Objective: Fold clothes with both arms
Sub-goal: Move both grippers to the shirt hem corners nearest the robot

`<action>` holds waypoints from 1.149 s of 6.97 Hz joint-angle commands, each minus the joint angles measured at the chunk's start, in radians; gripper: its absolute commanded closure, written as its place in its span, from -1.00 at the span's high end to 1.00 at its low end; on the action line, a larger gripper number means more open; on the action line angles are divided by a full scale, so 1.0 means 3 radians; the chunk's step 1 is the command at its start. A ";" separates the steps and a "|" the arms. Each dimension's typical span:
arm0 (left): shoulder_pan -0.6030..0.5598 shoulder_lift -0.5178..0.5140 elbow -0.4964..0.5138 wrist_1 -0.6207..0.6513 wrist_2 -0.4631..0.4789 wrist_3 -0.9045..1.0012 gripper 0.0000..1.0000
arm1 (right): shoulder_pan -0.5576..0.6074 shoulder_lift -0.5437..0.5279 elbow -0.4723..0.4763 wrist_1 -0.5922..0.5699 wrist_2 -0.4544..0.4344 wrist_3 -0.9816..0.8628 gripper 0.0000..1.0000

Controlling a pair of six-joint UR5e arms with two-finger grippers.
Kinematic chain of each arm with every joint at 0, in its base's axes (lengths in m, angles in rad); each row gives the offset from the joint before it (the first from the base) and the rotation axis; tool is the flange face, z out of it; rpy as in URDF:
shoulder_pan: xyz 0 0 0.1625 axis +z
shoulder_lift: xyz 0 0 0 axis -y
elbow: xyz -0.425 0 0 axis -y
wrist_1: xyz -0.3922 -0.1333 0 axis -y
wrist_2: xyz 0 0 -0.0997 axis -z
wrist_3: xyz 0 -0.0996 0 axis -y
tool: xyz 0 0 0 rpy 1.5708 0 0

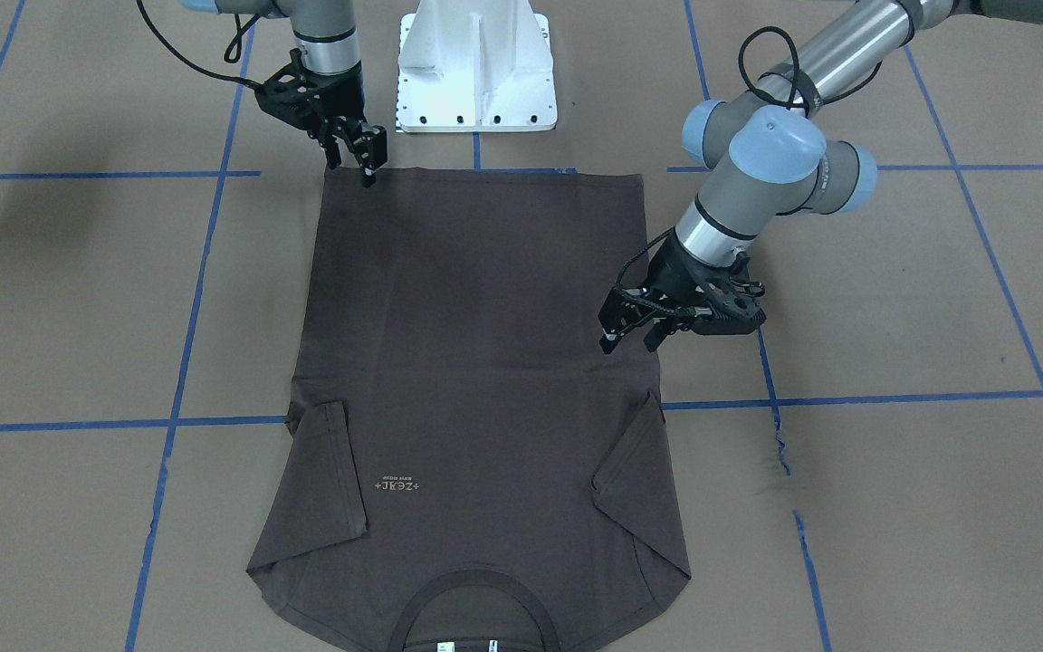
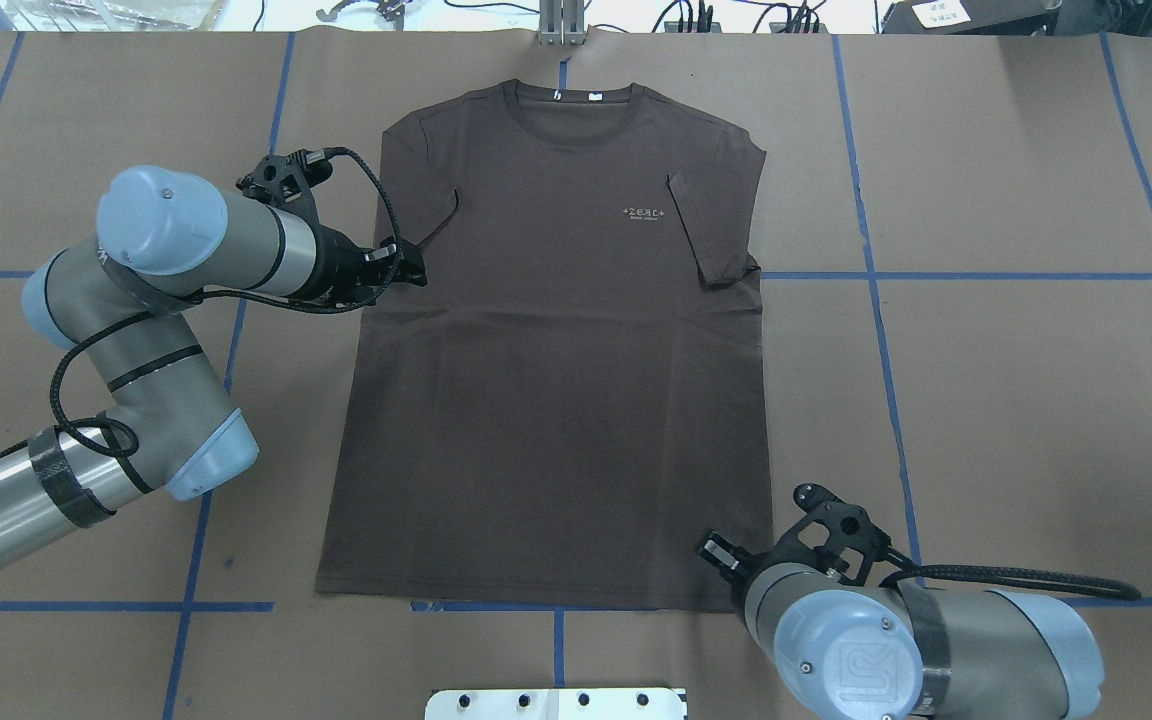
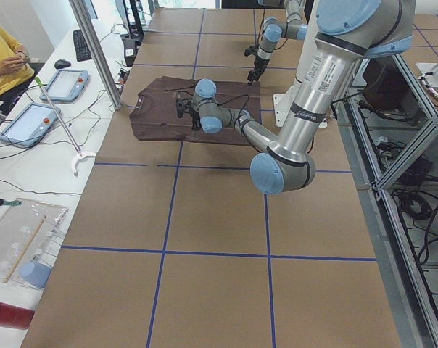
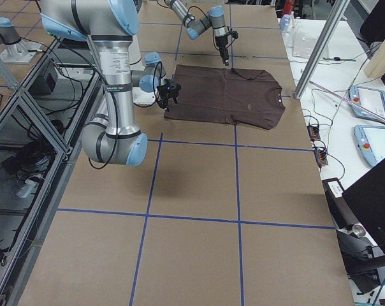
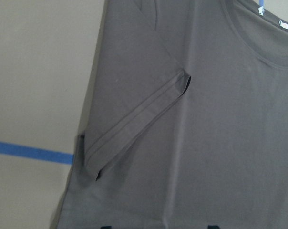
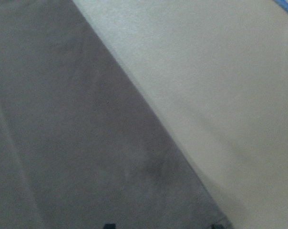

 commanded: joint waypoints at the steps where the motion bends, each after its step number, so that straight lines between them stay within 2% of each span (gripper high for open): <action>1: 0.0003 -0.0007 -0.0001 0.0000 -0.0004 -0.0016 0.49 | -0.0053 -0.0179 0.0015 -0.0015 0.0013 0.0055 0.43; 2: 0.0003 -0.0012 -0.0001 0.0000 0.0001 -0.0016 0.49 | -0.0109 -0.0185 0.0000 -0.0015 0.0013 0.0061 0.38; 3: 0.0003 -0.0012 -0.0006 0.0000 0.0001 -0.0016 0.50 | -0.0120 -0.0180 -0.0016 -0.0015 0.0013 0.0061 0.22; 4: 0.0003 -0.0012 -0.0006 0.0000 0.0001 -0.0016 0.50 | -0.0125 -0.0174 -0.0021 -0.0015 0.0013 0.0061 -0.04; 8: 0.0008 0.0008 -0.0001 0.0000 0.0006 -0.0016 0.51 | -0.0156 -0.0144 -0.0016 -0.0010 0.0013 0.0061 -0.21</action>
